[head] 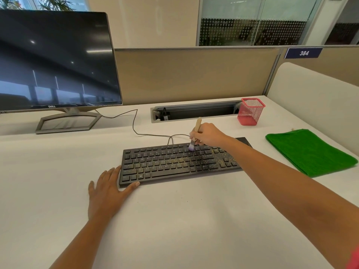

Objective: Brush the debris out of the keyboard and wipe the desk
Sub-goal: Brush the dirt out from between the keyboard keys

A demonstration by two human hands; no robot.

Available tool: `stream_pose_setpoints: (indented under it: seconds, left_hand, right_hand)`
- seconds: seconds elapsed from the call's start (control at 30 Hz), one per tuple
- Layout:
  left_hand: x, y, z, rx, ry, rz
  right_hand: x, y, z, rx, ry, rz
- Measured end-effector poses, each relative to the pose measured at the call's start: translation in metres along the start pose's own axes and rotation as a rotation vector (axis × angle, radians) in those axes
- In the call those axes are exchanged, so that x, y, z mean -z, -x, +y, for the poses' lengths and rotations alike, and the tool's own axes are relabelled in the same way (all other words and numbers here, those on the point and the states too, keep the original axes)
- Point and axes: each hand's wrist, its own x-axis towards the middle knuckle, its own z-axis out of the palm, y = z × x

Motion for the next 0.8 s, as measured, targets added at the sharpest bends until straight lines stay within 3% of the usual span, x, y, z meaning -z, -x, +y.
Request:
stream_pose_setpoints:
  seconds: [0.2,0.33,0.43,0.53,0.7,0.8]
  left_hand:
    - [-0.001,-0.001,-0.001,-0.008,0.004,-0.002]
    - [0.0,0.0,0.001,-0.001,0.007,0.002]
    - [0.001,0.0,0.002,-0.002,-0.003,-0.002]
    - [0.001,0.0,0.001,0.0,-0.008,-0.005]
    - [0.001,0.001,0.001,0.003,0.0,-0.002]
    - [0.001,0.001,0.001,0.006,0.006,-0.003]
  right_hand:
    - [0.014,0.003,0.002,-0.027,0.345,-0.1]
    - [0.025,0.001,0.006,-0.083,0.536,-0.027]
    - [0.029,-0.004,0.011,-0.085,0.386,0.075]
    - [0.026,-0.005,0.015,-0.095,0.076,0.052]
    - [0.028,-0.003,0.021,-0.175,0.296,0.107]
    - [0.029,-0.005,0.021,-0.175,0.216,0.216]
